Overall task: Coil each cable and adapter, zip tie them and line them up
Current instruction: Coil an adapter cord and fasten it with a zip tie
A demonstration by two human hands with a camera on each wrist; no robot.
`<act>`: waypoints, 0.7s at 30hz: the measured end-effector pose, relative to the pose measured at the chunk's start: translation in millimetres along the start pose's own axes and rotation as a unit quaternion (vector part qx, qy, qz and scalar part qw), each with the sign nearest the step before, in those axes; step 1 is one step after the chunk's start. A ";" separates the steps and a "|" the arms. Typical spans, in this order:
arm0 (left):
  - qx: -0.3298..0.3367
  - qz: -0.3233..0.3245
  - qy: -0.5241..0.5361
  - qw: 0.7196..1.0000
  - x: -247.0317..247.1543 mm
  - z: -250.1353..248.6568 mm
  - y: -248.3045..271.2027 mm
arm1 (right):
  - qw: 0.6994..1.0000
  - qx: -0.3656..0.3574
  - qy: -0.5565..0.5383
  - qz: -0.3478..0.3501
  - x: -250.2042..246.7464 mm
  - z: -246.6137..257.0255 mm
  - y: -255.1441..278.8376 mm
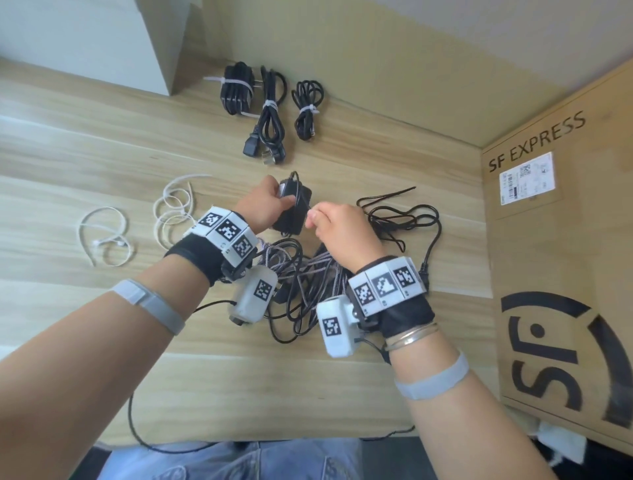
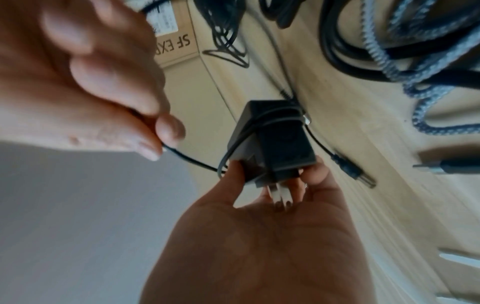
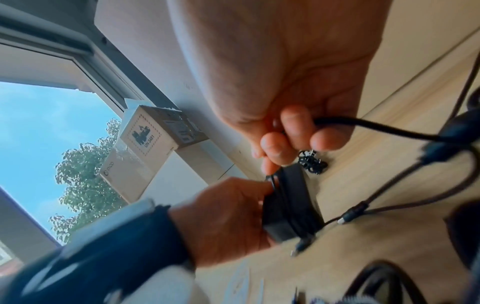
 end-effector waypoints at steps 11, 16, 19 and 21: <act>0.104 0.055 0.236 0.965 -12.3 -20.2 3.5 | 0.993 -0.015 -0.081 0.089 40.7 -21.3 -4.2; 0.110 0.156 0.224 0.956 -1.4 -22.2 9.9 | 0.983 0.004 -0.058 0.173 29.5 -35.4 -11.2; 0.085 0.223 0.192 0.952 7.3 -22.0 13.7 | 0.976 0.030 0.022 0.214 19.3 -42.2 -18.4; 0.065 0.272 0.155 0.948 12.9 -20.9 16.3 | 0.972 0.052 0.059 0.220 9.9 -44.6 -22.2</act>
Point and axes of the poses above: each hand's wrist, its own y-axis away from the middle knuckle, its own x-axis out of the palm, z = x × y, the point moved 5 cm from there along -y, towards the middle knuckle, and after that the axes turned 13 degrees about z, right-handed, at the moved point
